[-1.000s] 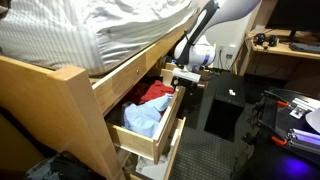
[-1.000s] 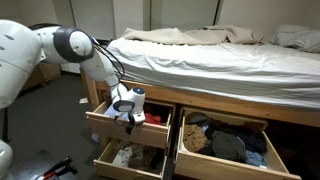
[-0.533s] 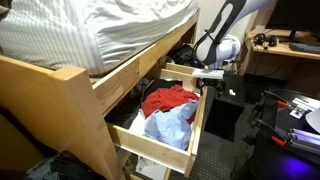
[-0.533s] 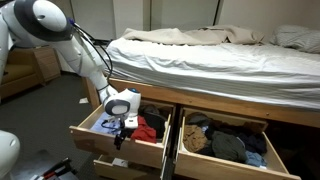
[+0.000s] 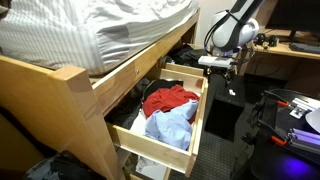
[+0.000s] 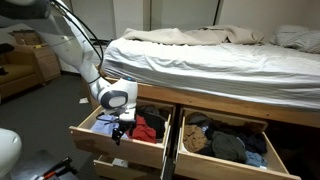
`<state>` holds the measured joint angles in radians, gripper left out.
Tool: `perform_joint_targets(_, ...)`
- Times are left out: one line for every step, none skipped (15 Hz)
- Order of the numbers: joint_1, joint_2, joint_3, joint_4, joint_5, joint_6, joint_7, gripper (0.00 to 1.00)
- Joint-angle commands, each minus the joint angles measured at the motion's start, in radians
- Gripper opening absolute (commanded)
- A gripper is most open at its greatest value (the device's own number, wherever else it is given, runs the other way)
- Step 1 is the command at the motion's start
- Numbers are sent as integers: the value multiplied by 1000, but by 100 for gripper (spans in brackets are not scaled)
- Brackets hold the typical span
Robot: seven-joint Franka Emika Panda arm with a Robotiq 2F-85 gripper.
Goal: Open the top left bedroom drawer fully
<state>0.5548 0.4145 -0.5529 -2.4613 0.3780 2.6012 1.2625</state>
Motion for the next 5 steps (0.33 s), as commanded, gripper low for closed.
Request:
perform_joint_targets(176,-227,-201,-205,-157,157,208,100)
perform_joint_targets(239,-261,-280,-244,-244,220,285,100)
perform_joint_targets(321,-263,-376,-271,-351,284,368,100)
perform_joint_targets(384,-244,-454,-282,-440,346,444,100)
perform_joint_targets(277,-218,-337,-217,-336,247,343,100)
